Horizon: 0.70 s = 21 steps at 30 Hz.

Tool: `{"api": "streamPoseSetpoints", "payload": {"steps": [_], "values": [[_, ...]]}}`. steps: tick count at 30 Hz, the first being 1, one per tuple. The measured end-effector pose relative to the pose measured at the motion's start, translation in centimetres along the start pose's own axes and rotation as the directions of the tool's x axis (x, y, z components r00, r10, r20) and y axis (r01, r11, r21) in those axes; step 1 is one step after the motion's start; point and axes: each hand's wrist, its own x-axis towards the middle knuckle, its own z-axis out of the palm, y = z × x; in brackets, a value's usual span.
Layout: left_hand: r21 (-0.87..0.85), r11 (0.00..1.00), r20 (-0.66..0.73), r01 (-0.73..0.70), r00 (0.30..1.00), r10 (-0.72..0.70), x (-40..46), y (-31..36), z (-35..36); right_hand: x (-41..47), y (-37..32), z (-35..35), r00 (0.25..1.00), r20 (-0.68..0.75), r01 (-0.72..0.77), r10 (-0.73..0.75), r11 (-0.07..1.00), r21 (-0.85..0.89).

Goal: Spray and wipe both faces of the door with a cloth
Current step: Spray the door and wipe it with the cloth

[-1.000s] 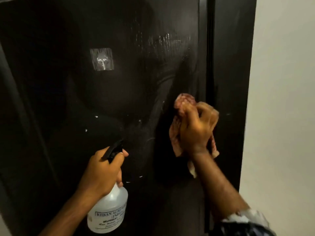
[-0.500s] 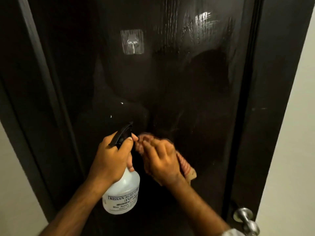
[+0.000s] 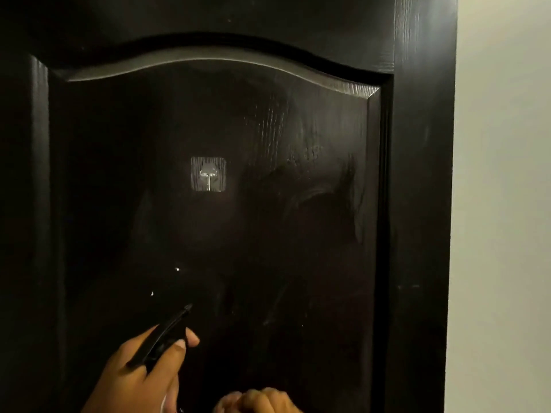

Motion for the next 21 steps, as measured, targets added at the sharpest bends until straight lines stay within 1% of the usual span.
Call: {"api": "streamPoseSetpoints", "payload": {"steps": [1,2,3,4,6,7,8,9,11,12,13,14,15,17,19,21], "values": [[-0.051,0.998,-0.016,0.026,1.000,-0.027,0.3,0.0,-0.4,0.2,-0.6,-0.8,0.997,-0.054,-0.047,0.053,0.994,0.098],[-0.081,0.996,-0.035,0.037,0.999,-0.040,0.1,0.0,-0.6,0.6,-0.8,-0.2,0.991,-0.131,-0.007,0.017,0.997,0.073],[-0.076,0.997,-0.038,0.021,0.999,-0.024,0.1,0.0,-0.7,1.4,-0.9,-0.4,0.982,-0.187,0.026,-0.027,1.000,-0.006],[-0.082,0.997,-0.043,0.004,0.999,-0.008,0.1,0.0,-0.8,2.2,-0.6,-1.1,0.970,-0.238,0.040,-0.046,0.999,-0.029],[-0.069,0.997,-0.031,-0.014,0.999,0.012,0.0,-0.2,-1.0,5.1,1.0,-2.6,0.945,-0.325,-0.051,0.040,0.998,-0.028],[-0.049,0.999,-0.016,-0.021,1.000,0.020,-0.1,-0.4,-1.2,7.6,0.4,-2.9,0.926,-0.366,-0.102,0.090,0.995,-0.013],[-0.035,0.999,-0.020,-0.034,0.999,0.033,-0.1,-0.2,-1.2,9.7,0.4,-3.8,0.885,-0.436,-0.163,0.164,0.986,0.040],[-0.028,0.998,-0.027,-0.049,0.998,0.049,0.1,-0.4,-1.3,11.9,0.0,-4.1,0.852,-0.475,-0.215,0.220,0.974,0.066],[-0.011,0.998,-0.044,-0.066,0.997,0.066,0.4,-0.5,-1.7,15.6,-0.8,-4.6,0.777,-0.540,-0.281,0.323,0.946,0.162],[-0.020,0.998,-0.065,-0.066,0.996,0.064,0.7,-0.5,-1.9,17.1,-1.3,-4.6,0.755,-0.554,-0.288,0.351,0.936,0.200],[-0.017,0.998,-0.072,-0.068,0.995,0.066,1.0,-0.5,-2.0,17.8,-1.8,-4.3,0.747,-0.563,-0.300,0.354,0.935,0.190],[-0.006,0.997,-0.076,-0.079,0.994,0.078,1.3,-0.4,-2.1,18.1,-2.4,-3.7,0.761,-0.569,-0.273,0.311,0.950,0.155],[-0.011,0.995,-0.091,-0.095,0.991,0.093,1.6,-0.3,-2.3,17.9,-3.4,-2.9,0.792,-0.561,-0.221,0.239,0.970,0.101],[-0.010,0.994,-0.128,-0.105,0.986,0.103,2.1,-0.2,-2.7,15.8,-5.2,-0.6,0.849,-0.523,-0.078,0.075,0.997,0.016],[0.022,0.992,-0.142,-0.122,0.982,0.124,2.5,-0.4,-3.0,12.2,-6.5,1.8,0.888,-0.458,0.051,-0.039,0.999,0.013],[0.047,0.991,-0.181,-0.123,0.975,0.129,2.6,-1.0,-3.3,7.8,-7.5,4.1,0.919,-0.379,0.128,-0.108,0.991,0.027]]}}
